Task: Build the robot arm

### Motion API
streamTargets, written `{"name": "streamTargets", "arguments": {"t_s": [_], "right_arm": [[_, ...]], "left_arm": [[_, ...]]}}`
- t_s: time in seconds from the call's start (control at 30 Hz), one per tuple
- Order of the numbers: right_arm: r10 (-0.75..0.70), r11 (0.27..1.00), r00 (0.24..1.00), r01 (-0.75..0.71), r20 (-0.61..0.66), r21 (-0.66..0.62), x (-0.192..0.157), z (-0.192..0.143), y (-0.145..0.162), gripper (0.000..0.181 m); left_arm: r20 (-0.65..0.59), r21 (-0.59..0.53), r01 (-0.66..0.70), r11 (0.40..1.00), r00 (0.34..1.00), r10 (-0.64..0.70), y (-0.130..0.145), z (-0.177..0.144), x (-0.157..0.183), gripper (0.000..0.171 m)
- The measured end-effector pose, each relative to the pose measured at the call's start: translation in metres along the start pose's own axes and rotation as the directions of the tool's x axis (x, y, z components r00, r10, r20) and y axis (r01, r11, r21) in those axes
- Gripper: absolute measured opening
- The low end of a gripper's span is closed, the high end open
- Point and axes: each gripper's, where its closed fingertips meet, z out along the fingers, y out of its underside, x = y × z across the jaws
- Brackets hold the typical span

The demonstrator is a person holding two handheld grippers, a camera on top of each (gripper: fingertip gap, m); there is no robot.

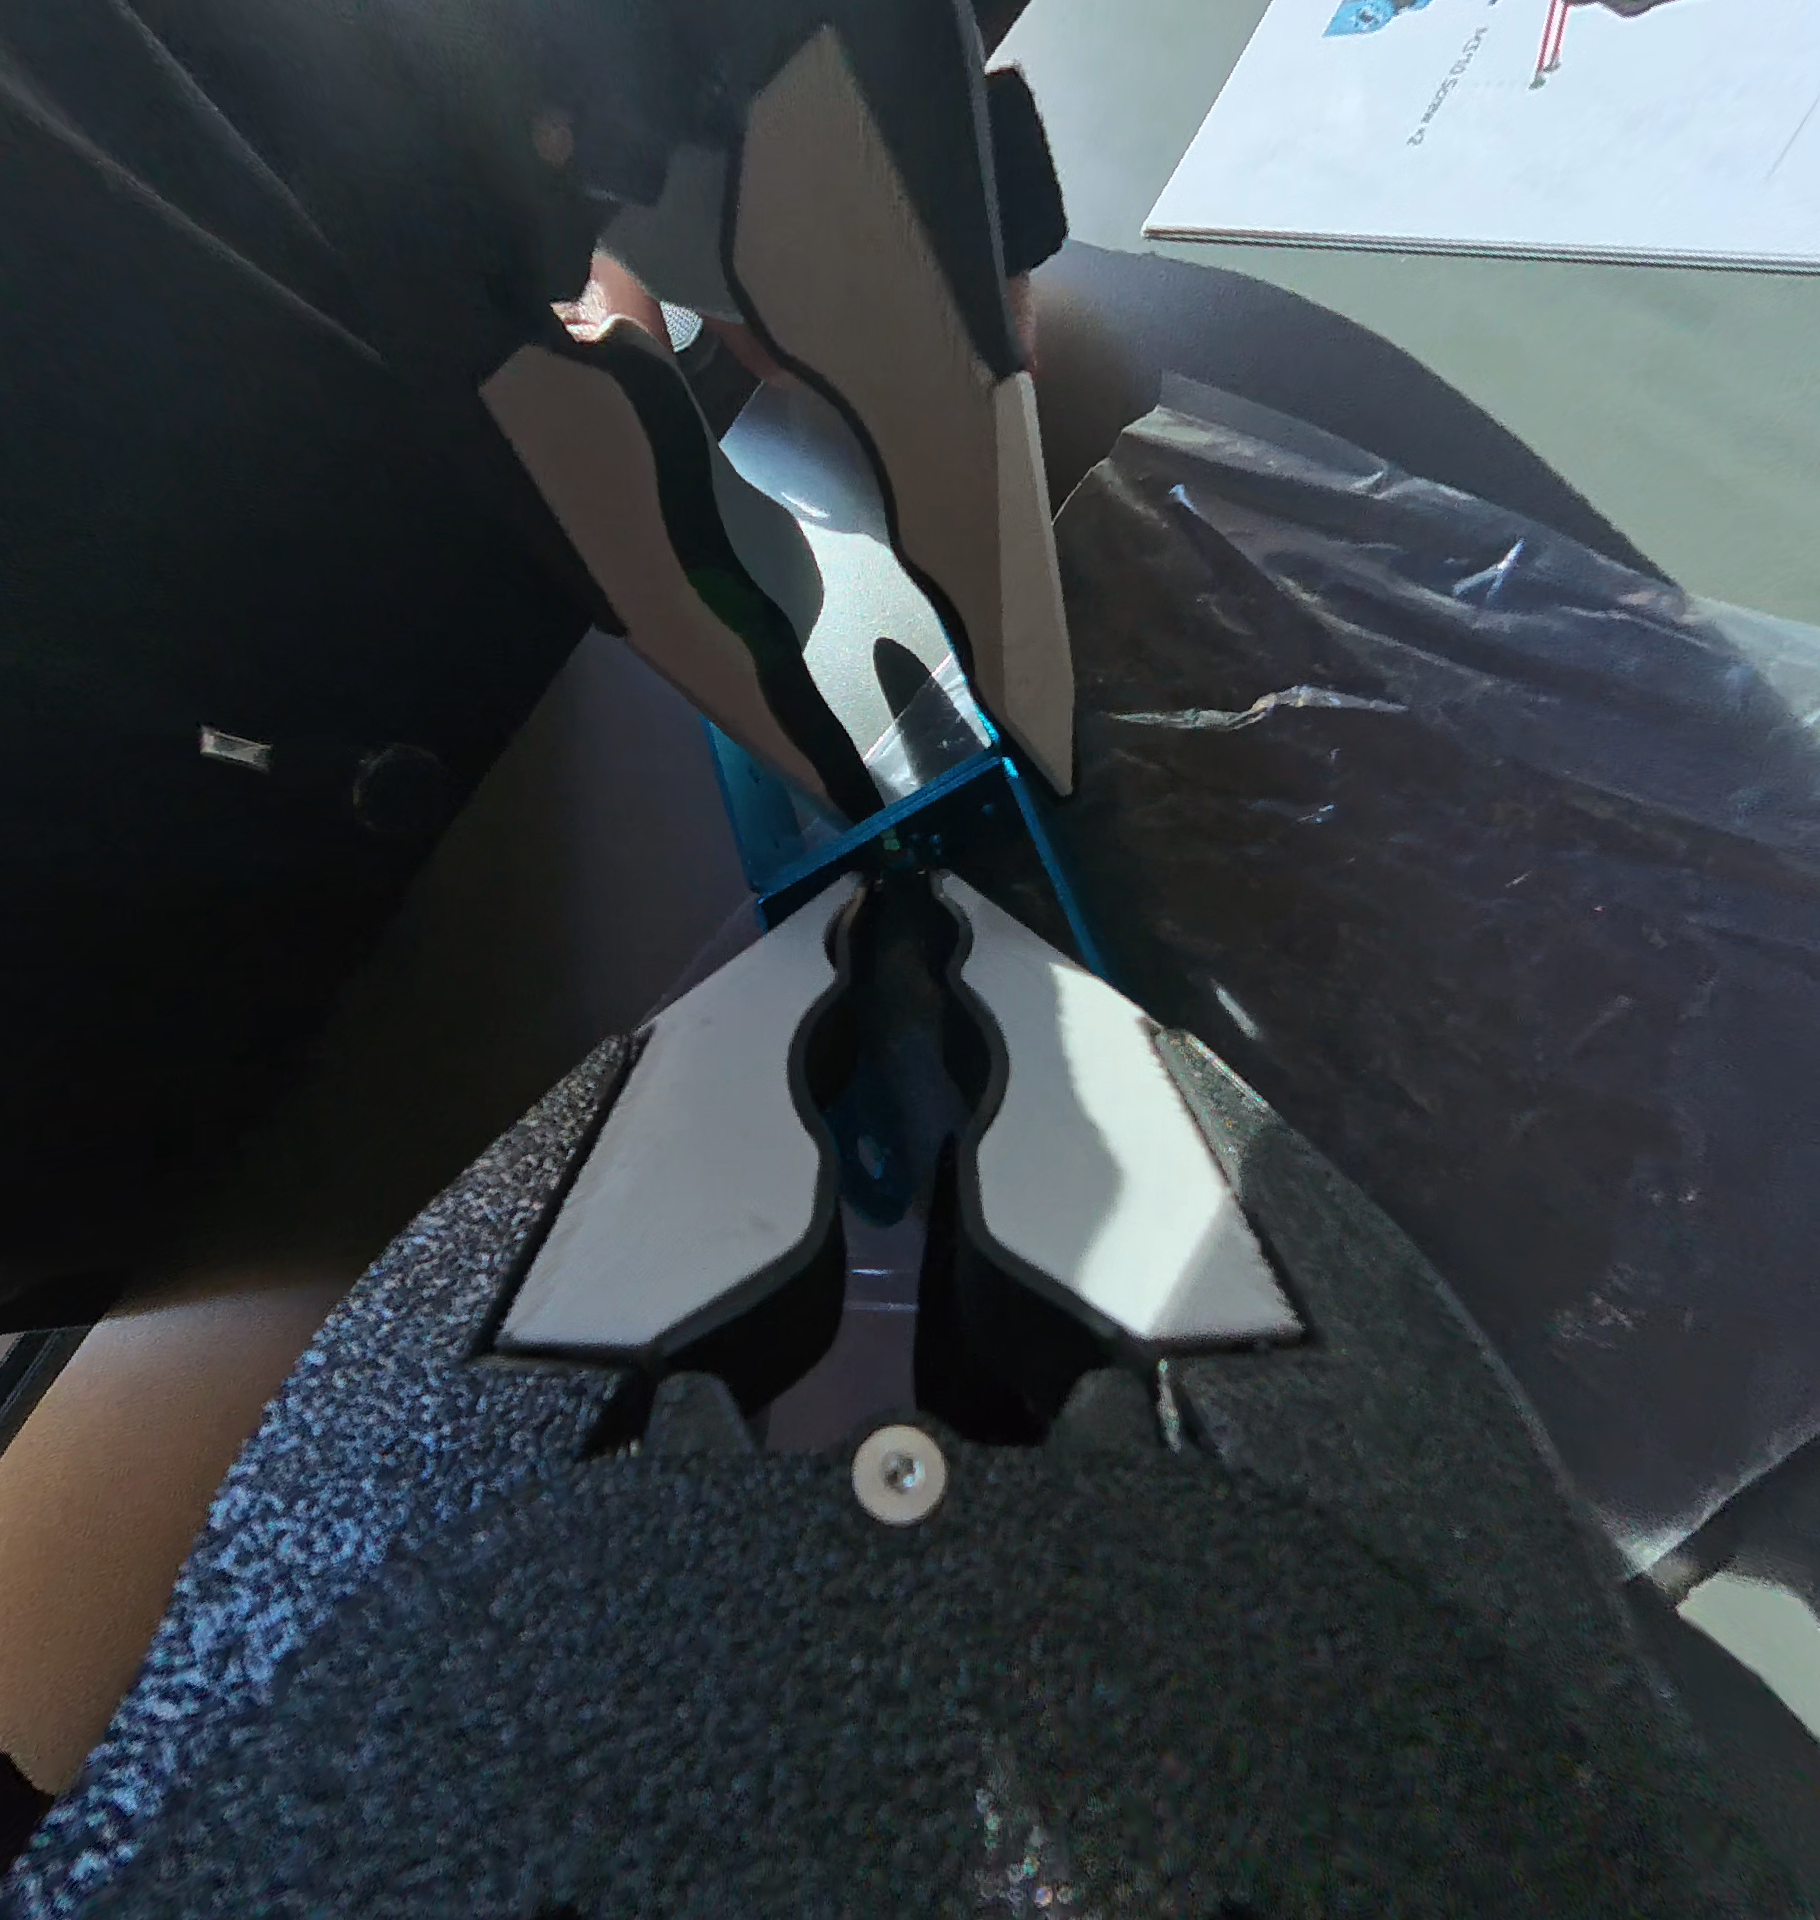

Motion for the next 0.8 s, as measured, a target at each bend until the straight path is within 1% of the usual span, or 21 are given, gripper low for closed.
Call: {"name": "streamTargets", "arguments": {"t_s": [0.23,0.37,0.53,0.57,0.67,0.73,0.8], "right_arm": [[0.015,1.000,1.000,-0.015,0.002,0.024,0.000,-0.004,-0.003,0.009],[0.004,1.000,1.000,-0.004,-0.030,-0.003,0.002,-0.005,0.003,0.008],[-0.043,0.999,0.998,0.044,-0.045,0.026,-0.003,-0.020,-0.001,0.007],[-0.049,0.999,0.998,0.050,-0.031,0.020,-0.006,-0.020,0.001,0.007],[-0.042,0.999,0.998,0.042,-0.051,-0.002,-0.003,-0.021,0.006,0.008],[-0.033,0.999,0.997,0.032,-0.065,-0.010,-0.002,-0.029,0.009,0.008],[-0.017,0.999,0.996,0.020,-0.085,0.032,-0.002,-0.041,0.005,0.008]], "left_arm": [[-0.002,-0.003,0.000,1.000,1.000,0.000,0.000,0.000,0.000,0.034],[-0.001,-0.004,0.000,1.000,1.000,0.000,0.000,0.000,0.000,0.034],[0.002,0.005,0.005,1.000,1.000,-0.005,0.000,0.000,0.000,0.034],[0.002,0.007,0.006,1.000,1.000,-0.006,-0.001,0.001,0.000,0.034],[0.004,0.009,0.002,1.000,1.000,-0.002,-0.002,0.001,-0.001,0.035],[0.001,0.006,-0.004,1.000,1.000,0.004,-0.002,0.002,0.000,0.036],[0.004,0.005,-0.006,1.000,1.000,0.006,-0.002,0.002,-0.001,0.038]]}}
